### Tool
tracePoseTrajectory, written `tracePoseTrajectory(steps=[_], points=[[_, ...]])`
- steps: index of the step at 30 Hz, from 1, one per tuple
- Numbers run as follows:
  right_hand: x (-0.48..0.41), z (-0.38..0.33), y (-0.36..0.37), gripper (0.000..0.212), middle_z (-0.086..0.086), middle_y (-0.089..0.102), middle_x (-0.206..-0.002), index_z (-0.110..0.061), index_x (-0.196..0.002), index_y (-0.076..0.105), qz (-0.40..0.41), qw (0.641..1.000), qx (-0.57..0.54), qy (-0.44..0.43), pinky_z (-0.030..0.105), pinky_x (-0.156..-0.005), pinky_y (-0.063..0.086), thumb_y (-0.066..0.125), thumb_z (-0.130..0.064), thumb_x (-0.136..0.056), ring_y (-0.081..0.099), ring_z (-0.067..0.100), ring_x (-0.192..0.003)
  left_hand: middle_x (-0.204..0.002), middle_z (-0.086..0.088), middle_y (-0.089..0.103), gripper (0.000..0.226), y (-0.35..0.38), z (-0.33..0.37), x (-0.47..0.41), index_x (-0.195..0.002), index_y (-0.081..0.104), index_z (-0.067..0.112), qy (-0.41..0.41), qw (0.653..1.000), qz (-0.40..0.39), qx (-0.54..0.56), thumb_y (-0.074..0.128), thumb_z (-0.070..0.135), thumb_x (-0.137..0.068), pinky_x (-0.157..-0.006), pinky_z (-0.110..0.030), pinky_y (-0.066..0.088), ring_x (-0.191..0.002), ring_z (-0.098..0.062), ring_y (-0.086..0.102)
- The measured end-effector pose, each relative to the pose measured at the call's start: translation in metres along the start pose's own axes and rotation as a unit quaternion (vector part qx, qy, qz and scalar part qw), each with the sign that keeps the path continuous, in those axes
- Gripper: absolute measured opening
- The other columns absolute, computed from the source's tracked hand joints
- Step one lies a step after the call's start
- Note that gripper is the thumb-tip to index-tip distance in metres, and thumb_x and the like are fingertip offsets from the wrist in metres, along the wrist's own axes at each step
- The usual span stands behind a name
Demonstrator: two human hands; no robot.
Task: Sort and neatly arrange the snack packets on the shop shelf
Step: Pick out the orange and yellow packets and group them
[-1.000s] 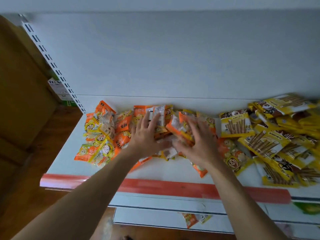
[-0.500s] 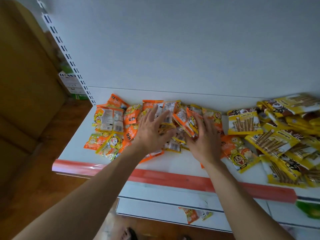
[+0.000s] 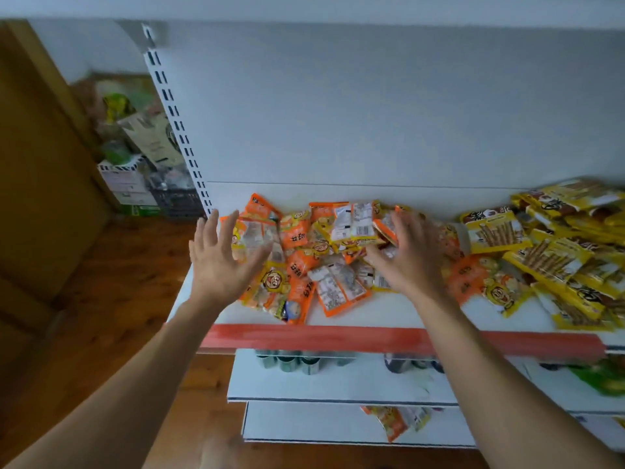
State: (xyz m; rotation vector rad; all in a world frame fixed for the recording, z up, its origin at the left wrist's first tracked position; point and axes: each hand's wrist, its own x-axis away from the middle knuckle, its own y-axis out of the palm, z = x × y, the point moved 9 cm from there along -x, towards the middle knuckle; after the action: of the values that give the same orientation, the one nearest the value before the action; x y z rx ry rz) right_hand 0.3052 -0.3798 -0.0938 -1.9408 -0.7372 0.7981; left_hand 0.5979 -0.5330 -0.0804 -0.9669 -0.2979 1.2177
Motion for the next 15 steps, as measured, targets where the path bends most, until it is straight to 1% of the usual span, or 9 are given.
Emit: tracePoseTrajectory(steps=[1,2,4,6,9,11,12,14,15], points=[[0.009,-0.015,0.005,0.081,0.010,0.013,-0.163,-0.029,-0.152,0.028,0.012,1.000,0.004,-0.007,0.056,-0.117,0.011,0.058,-0.062,-0.084,0.007,0.033,-0.149,-0.163,-0.004,0.009,0.105,0.011,-0.023,0.001,-0.153,0.024,0.030,-0.045,0.997,-0.056,-0.015,0.032,0.089,-0.066,-0.120,-0.052,0.006,-0.150,-0.026,0.000],[0.017,-0.028,0.014,0.081,0.008,0.009,-0.164,-0.032,-0.152,0.027,0.010,1.000,0.007,-0.008,0.058,-0.118,0.007,0.055,-0.067,-0.084,0.003,0.032,-0.150,-0.164,-0.002,0.001,0.112,0.023,-0.038,0.004,-0.155,0.015,0.032,-0.067,0.992,-0.105,-0.023,0.031,0.094,-0.062,-0.120,-0.053,0.002,-0.150,-0.025,-0.006],[0.031,-0.046,0.031,0.086,0.006,0.002,-0.165,-0.037,-0.153,0.022,-0.014,1.000,0.017,-0.001,0.060,-0.117,-0.003,0.042,-0.080,-0.081,-0.006,0.032,-0.150,-0.164,0.000,-0.008,0.113,0.045,-0.046,0.009,-0.156,0.003,0.032,-0.043,0.984,-0.168,-0.048,0.034,0.094,-0.067,-0.119,-0.055,-0.005,-0.150,-0.023,-0.010],[0.039,-0.050,0.043,0.092,0.004,-0.006,-0.165,-0.039,-0.153,0.017,-0.039,0.998,0.041,-0.001,0.059,-0.115,-0.010,0.027,-0.086,-0.075,-0.013,0.030,-0.149,-0.164,0.001,-0.009,0.108,0.058,-0.041,0.011,-0.156,-0.004,0.027,-0.004,0.982,-0.173,-0.075,0.036,0.085,-0.074,-0.118,-0.054,-0.010,-0.150,-0.022,-0.011],[0.047,-0.043,0.051,0.087,-0.003,-0.014,-0.164,-0.044,-0.153,0.012,-0.083,0.996,0.042,0.003,0.056,-0.116,-0.013,0.018,-0.085,-0.076,-0.021,0.023,-0.148,-0.164,-0.004,-0.003,0.109,0.072,-0.019,0.012,-0.156,-0.003,0.016,0.008,0.985,-0.166,-0.041,0.038,0.081,-0.080,-0.120,-0.048,-0.007,-0.150,-0.027,-0.008],[0.049,-0.039,0.051,0.077,-0.007,-0.013,-0.163,-0.048,-0.151,0.015,-0.099,0.995,0.021,0.009,0.054,-0.117,-0.013,0.020,-0.081,-0.082,-0.020,0.020,-0.148,-0.164,-0.008,0.001,0.112,0.086,0.013,0.017,-0.156,0.000,0.012,0.032,0.982,-0.185,0.008,0.029,0.081,-0.072,-0.121,-0.044,-0.005,-0.150,-0.029,-0.006],[0.050,-0.039,0.049,0.072,-0.009,-0.011,-0.164,-0.048,-0.151,0.019,-0.098,0.995,0.004,0.010,0.054,-0.117,-0.012,0.025,-0.078,-0.086,-0.018,0.019,-0.149,-0.164,-0.008,0.002,0.110,0.093,0.029,0.020,-0.156,0.000,0.012,0.040,0.979,-0.197,0.030,0.030,0.077,-0.073,-0.121,-0.043,-0.004,-0.150,-0.030,-0.005],[0.050,-0.039,0.041,0.062,-0.009,-0.006,-0.164,-0.046,-0.150,0.024,-0.073,0.997,-0.029,0.013,0.055,-0.117,-0.010,0.036,-0.067,-0.094,-0.014,0.020,-0.150,-0.164,-0.005,-0.001,0.097,0.109,0.049,0.024,-0.156,-0.003,0.019,0.035,0.973,-0.220,0.056,0.047,0.063,-0.085,-0.119,-0.047,-0.004,-0.150,-0.031,-0.005],[0.051,-0.038,0.037,0.061,-0.008,-0.005,-0.164,-0.045,-0.150,0.026,-0.059,0.998,-0.036,0.014,0.056,-0.117,-0.008,0.039,-0.065,-0.095,-0.012,0.020,-0.150,-0.164,-0.003,-0.004,0.092,0.115,0.054,0.024,-0.155,-0.005,0.022,0.035,0.970,-0.236,0.052,0.050,0.056,-0.090,-0.118,-0.050,-0.005,-0.150,-0.031,-0.006]])
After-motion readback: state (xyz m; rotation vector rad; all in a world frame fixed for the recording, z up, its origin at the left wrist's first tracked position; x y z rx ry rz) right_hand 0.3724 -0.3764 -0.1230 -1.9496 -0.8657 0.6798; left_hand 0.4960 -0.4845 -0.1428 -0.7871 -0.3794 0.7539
